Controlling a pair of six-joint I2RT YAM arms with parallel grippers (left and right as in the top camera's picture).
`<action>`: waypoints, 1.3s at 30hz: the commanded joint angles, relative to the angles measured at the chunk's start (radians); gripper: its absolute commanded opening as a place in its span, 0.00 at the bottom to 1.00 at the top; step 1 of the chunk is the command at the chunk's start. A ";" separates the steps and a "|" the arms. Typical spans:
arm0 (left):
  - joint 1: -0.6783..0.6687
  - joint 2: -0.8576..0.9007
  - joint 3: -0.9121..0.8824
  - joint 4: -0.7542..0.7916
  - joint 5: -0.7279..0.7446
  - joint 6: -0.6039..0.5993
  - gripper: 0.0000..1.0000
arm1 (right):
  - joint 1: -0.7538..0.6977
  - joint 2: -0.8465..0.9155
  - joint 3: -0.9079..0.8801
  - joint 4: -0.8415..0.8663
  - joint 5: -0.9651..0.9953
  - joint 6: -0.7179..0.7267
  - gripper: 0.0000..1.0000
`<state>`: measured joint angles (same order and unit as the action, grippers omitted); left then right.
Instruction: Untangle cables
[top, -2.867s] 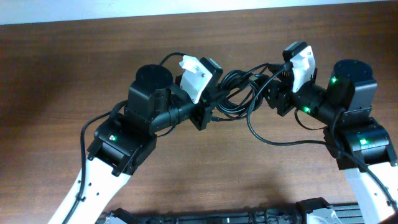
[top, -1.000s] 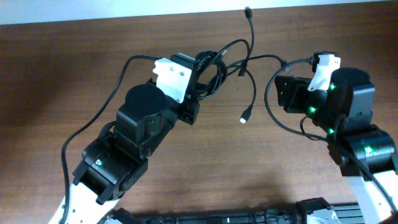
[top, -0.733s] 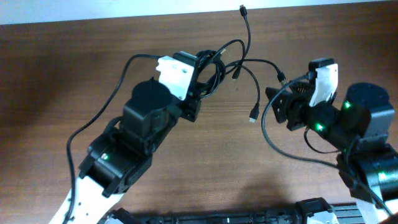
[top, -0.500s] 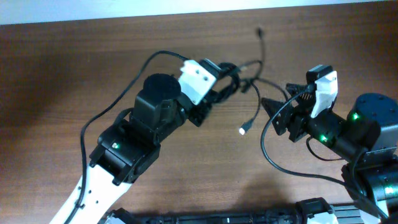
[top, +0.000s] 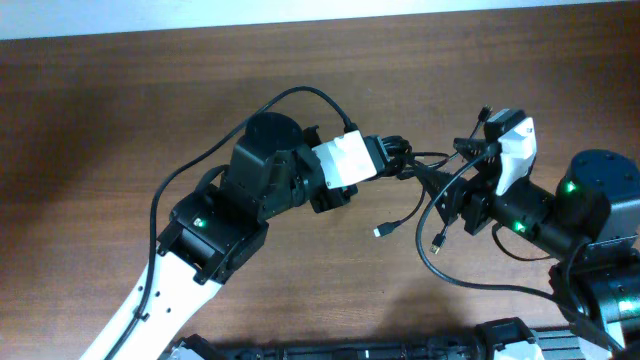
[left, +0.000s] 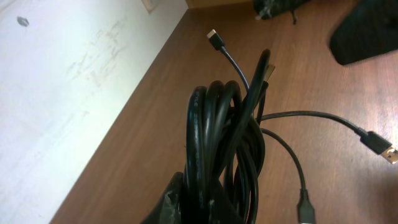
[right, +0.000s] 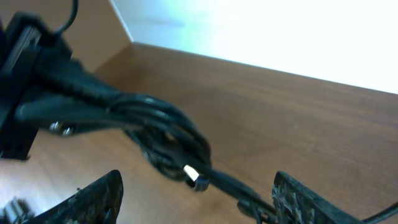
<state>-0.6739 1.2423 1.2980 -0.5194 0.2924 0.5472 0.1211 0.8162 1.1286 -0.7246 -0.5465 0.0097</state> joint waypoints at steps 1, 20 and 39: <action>0.002 0.000 0.019 0.010 0.027 0.093 0.00 | -0.005 -0.005 0.001 -0.031 -0.097 -0.128 0.74; 0.002 0.002 0.019 -0.072 0.297 0.350 0.00 | -0.005 -0.005 0.001 -0.049 -0.105 -0.399 0.75; 0.002 0.002 0.019 -0.049 0.455 0.375 0.00 | -0.004 -0.003 0.000 -0.074 -0.217 -0.477 0.25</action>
<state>-0.6704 1.2495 1.2980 -0.5781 0.6189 0.9016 0.1215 0.8143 1.1278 -0.8074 -0.7746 -0.4603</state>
